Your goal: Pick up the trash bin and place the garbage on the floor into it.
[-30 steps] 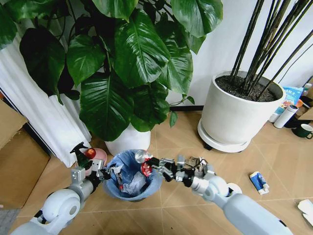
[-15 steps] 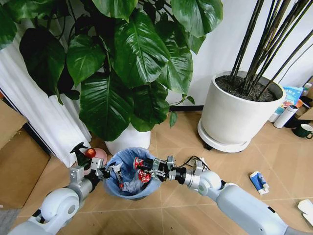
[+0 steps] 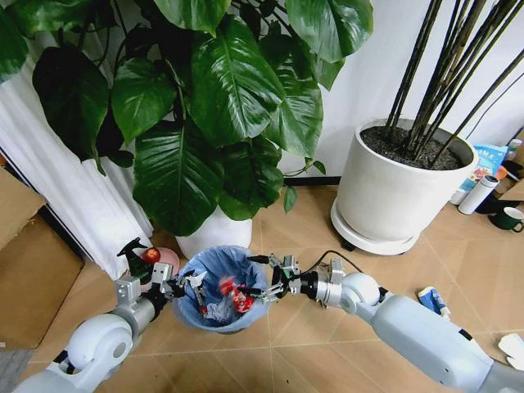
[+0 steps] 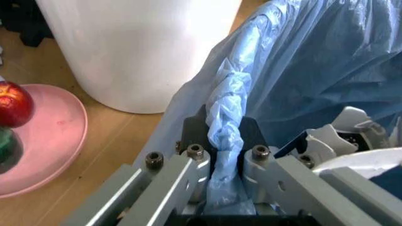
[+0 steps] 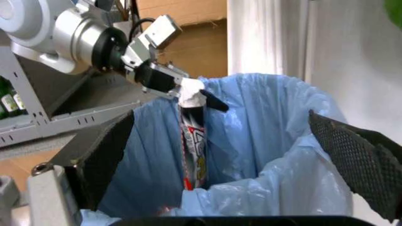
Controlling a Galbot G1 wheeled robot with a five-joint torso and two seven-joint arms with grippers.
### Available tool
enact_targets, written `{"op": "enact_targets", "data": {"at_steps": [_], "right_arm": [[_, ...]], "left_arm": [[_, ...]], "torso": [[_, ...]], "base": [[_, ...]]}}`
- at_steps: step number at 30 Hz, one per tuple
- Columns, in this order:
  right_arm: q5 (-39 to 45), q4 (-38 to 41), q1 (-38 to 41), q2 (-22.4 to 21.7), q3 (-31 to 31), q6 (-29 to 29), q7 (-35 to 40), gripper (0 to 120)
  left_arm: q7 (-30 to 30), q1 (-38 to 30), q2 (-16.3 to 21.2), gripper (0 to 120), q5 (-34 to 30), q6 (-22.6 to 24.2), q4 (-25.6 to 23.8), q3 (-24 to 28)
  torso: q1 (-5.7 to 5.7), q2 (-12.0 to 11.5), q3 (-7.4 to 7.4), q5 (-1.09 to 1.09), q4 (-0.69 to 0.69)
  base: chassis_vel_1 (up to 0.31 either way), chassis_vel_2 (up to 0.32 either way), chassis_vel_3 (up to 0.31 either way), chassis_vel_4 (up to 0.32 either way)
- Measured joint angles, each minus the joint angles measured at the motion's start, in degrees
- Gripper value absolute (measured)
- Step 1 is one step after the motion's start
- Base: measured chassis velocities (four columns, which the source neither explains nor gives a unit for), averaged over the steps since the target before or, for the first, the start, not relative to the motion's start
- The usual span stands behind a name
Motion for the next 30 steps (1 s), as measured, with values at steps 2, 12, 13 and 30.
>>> {"op": "enact_targets", "data": {"at_steps": [2, 12, 13, 30], "right_arm": [[-0.12, -0.62, 0.4, -0.09, 0.01, 0.0, -0.07, 100], [-0.51, -1.88, -5.64, -2.38, 7.19, 0.95, 4.95, 100], [-0.59, -1.89, -7.99, -2.94, 9.03, 0.95, 7.77, 100], [5.66, -1.26, -23.97, 2.25, 18.68, -6.84, 56.89, 100]], "left_arm": [[-0.02, 0.07, 0.11, 1, -0.03, 0.02, 0.0, -0.31], [-0.18, 1.13, 0.65, 1, -0.66, 0.05, -0.08, -2.41], [-0.18, 1.23, 0.73, 1, -0.7, 0.06, -0.19, -2.51], [-0.99, 1.75, 1.04, 1, -1.32, 0.55, -1.67, -3.65]], "torso": [[0.0, 0.0, 0.0, 0.0, 0.01], [0.0, 0.0, 0.0, 0.0, 0.01], [0.0, 0.0, 0.0, 0.0, 0.0], [-0.01, 0.0, 0.0, 0.01, 0.0]], "base": [[0.0, 0.0, 0.0, 0.0], [0.0, 0.0, 0.0, 0.0], [0.0, 0.0, 0.0, 0.0], [0.0, 0.0, 0.0, 0.0]]}}
